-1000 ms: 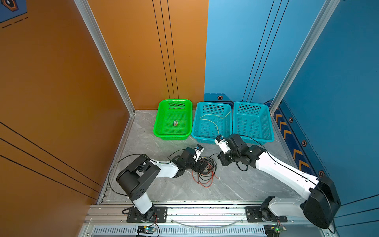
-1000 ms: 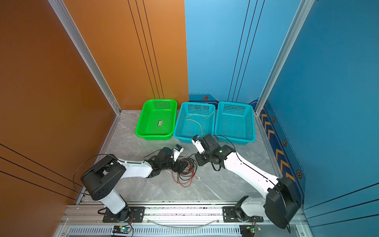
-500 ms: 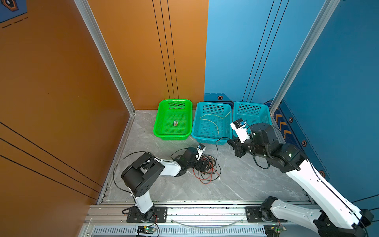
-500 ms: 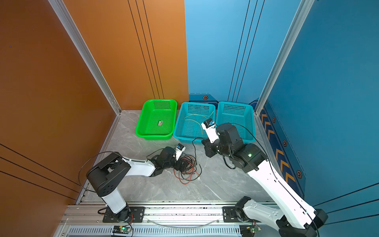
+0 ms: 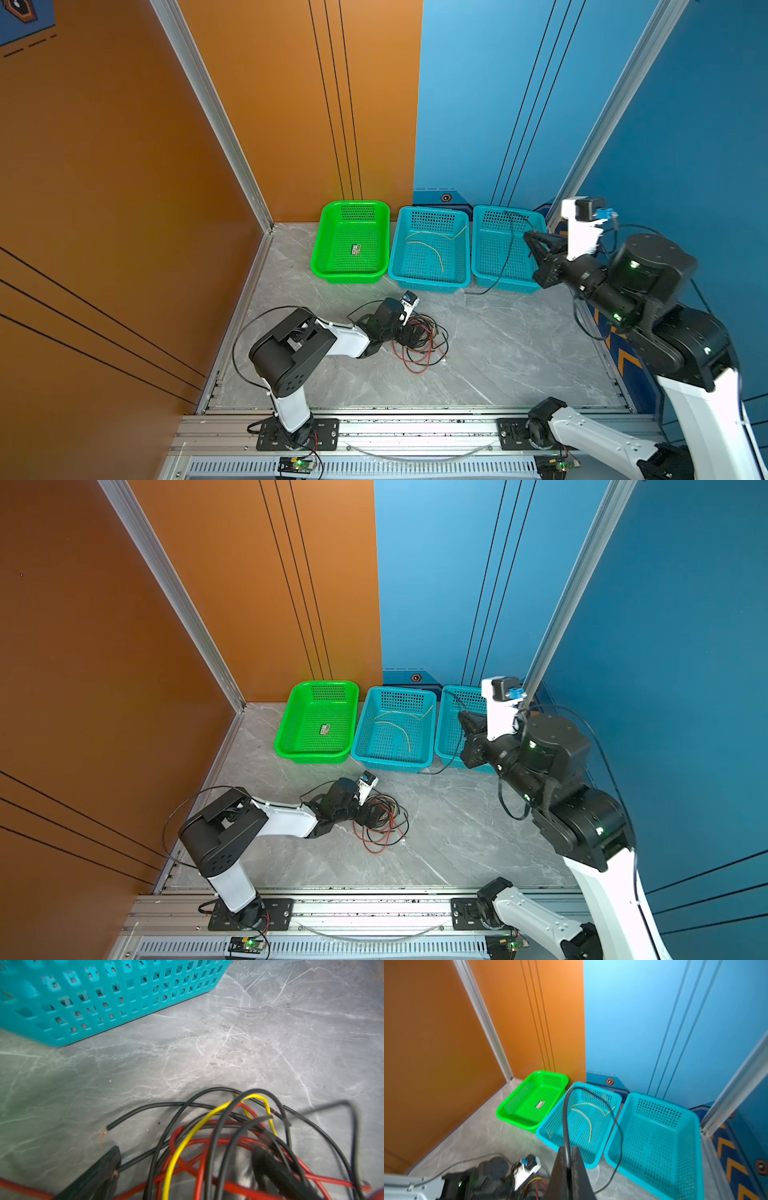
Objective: Untangle and sort cables by color
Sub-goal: Untie the cable.
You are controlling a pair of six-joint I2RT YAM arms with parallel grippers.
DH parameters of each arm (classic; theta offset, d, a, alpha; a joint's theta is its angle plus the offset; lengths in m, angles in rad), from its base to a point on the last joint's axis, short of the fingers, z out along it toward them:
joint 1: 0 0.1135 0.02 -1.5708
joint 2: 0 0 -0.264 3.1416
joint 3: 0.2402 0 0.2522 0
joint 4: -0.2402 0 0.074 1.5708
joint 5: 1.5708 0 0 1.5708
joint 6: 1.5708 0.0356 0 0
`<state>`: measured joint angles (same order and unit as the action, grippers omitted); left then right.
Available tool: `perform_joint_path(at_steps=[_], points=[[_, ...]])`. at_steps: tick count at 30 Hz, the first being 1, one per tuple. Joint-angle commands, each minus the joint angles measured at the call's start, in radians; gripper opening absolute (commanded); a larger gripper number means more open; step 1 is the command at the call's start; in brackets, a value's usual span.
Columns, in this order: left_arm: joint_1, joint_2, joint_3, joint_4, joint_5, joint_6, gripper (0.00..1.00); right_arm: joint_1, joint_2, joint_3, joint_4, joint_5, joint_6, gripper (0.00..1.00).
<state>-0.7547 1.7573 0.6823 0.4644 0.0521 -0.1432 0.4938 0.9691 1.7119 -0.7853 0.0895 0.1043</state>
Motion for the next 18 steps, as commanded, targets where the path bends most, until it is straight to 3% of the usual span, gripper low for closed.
perform_joint_path(at_steps=[1,5,10,18], points=[[-0.019,0.063,-0.028,-0.193,0.026,-0.019,0.99,-0.009,-0.021,0.047,0.064,0.146,-0.002,0.0],[-0.024,0.067,-0.022,-0.192,0.029,-0.018,0.99,-0.014,-0.026,0.045,0.172,0.272,-0.029,0.0],[-0.029,0.049,-0.018,-0.192,0.056,-0.015,0.98,-0.039,0.078,0.074,0.225,0.362,-0.069,0.0],[-0.031,-0.076,-0.032,-0.207,0.168,-0.02,0.98,-0.257,0.326,0.078,0.282,0.242,0.015,0.0]])
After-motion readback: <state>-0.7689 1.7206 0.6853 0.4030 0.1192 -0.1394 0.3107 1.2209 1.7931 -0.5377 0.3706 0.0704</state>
